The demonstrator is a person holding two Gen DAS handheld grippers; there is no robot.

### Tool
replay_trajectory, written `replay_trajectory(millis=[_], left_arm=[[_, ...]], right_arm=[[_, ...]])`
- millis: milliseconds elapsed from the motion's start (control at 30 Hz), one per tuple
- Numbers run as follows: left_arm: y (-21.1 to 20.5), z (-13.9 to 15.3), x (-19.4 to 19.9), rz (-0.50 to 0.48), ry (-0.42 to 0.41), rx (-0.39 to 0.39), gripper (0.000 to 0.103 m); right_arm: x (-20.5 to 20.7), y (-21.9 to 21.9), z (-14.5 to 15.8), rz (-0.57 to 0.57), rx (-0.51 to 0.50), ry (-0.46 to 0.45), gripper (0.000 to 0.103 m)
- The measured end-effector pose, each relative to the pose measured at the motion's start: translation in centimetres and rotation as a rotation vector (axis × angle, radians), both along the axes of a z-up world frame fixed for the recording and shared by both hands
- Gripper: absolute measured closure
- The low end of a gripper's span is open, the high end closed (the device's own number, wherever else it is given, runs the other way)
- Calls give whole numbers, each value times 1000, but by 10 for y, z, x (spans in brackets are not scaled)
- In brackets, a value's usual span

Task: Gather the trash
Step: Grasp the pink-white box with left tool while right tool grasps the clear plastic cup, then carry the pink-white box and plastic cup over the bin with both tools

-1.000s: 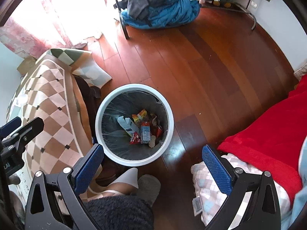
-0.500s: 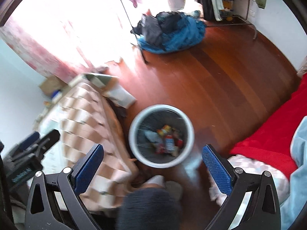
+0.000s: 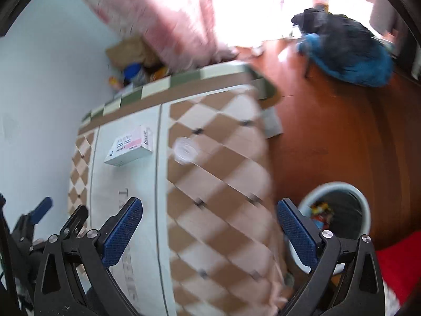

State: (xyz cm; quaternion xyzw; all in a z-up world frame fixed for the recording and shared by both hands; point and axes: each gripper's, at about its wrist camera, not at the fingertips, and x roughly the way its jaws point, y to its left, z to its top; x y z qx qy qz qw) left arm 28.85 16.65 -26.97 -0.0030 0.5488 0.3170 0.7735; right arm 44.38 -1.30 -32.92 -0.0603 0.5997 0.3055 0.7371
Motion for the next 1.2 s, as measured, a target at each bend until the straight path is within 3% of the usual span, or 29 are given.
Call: replay_trajectory(millis=[33, 100, 267, 400, 500, 633, 667, 700, 900, 1200], left_arm=[[10, -8, 4, -21, 27, 21, 4], [25, -21, 16, -70, 70, 42, 4], [43, -35, 40, -193, 103, 8, 4], [34, -38, 62, -344, 108, -48, 4], [21, -45, 84, -483, 133, -139, 4], [4, -66, 106, -625, 214, -147, 5], [2, -73, 111, -643, 236, -141, 10], [1, -78, 114, -654, 253, -135, 35], [-4, -77, 113, -605, 254, -168, 47], [-12, -35, 65, -335, 84, -184, 51]], right_arm=[[6, 22, -14, 15, -29, 12, 13], [14, 47, -36, 21, -71, 30, 23], [30, 85, -79, 42, -121, 55, 28], [30, 98, -78, 81, -125, 18, 59], [33, 89, -73, 74, -123, 11, 60], [38, 70, -68, 42, -122, 21, 60], [40, 66, -67, 37, -126, 21, 60], [41, 63, -67, 34, -129, 21, 60], [43, 56, -73, 11, -136, 41, 59], [10, 43, -51, 20, -54, 43, 60]])
